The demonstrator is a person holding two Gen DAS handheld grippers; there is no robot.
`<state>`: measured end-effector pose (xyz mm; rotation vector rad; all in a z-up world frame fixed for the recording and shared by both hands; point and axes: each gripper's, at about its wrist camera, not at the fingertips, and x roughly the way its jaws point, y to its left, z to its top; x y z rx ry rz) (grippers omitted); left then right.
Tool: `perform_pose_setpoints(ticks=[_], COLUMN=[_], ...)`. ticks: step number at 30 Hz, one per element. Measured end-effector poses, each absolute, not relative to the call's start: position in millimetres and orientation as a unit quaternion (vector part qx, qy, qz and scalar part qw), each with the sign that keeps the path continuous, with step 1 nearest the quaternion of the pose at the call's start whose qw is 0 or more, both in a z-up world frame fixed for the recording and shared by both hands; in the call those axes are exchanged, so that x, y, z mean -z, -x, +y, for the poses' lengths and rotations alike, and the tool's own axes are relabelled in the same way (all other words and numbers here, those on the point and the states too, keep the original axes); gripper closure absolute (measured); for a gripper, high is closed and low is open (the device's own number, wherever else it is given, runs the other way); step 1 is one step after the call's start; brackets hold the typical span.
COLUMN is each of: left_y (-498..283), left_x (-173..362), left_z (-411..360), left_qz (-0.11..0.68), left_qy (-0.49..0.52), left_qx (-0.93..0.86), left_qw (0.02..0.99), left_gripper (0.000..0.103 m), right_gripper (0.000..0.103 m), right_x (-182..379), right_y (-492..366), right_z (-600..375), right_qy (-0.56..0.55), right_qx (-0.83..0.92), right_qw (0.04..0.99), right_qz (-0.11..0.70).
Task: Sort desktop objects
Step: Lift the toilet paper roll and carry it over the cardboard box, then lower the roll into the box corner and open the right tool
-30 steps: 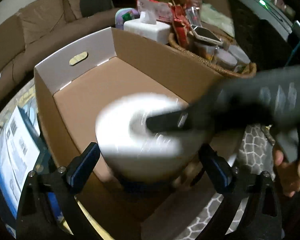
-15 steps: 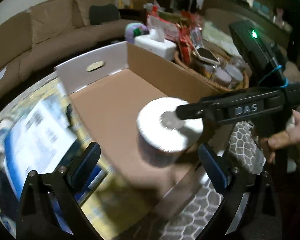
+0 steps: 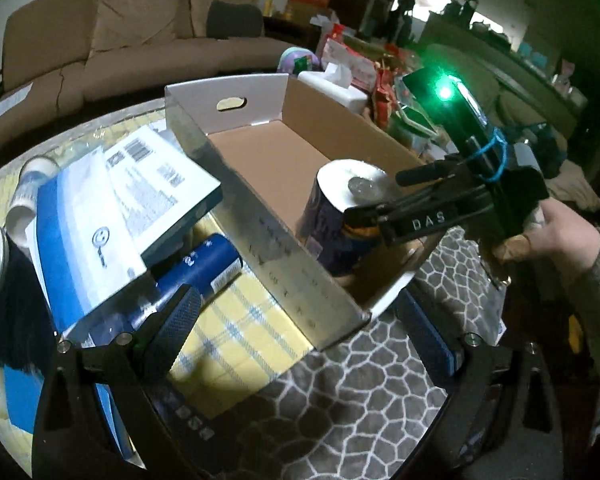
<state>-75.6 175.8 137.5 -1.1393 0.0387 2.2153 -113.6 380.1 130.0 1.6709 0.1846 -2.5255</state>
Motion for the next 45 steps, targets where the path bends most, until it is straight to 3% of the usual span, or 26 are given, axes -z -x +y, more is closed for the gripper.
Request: perform_pose_setpoints(ticks=[10, 19, 34, 45], left_y=[73.4, 93.4, 209.0, 246.5], left_x=[-135.4, -136.5, -164.3, -145.8], left_z=[168.1, 171.3, 205.9, 205.1], left_qz=[0.008, 0.024, 0.057, 0.047], left_qy=[0.432, 0.431, 0.415, 0.435], left_qx=[-0.841, -0.842, -0.855, -0.848], left_qw=[0.325, 0.323, 0.307, 0.301], left_gripper=[0.004, 0.005, 0.009, 0.009], right_gripper=[0.007, 0.007, 0.008, 0.008], right_x=[-113.6, -113.7, -118.1, -121.1], right_y=[125.0, 189.0, 297.4, 339.7], right_z=[376.3, 349.1, 339.3, 332.8], right_qy=[-0.58, -0.579, -0.55, -0.545], right_qx=[0.812, 0.813, 0.833, 0.835], right_qw=[0.038, 0.042, 0.054, 0.069], right_qz=[0.053, 0.048, 0.008, -0.026])
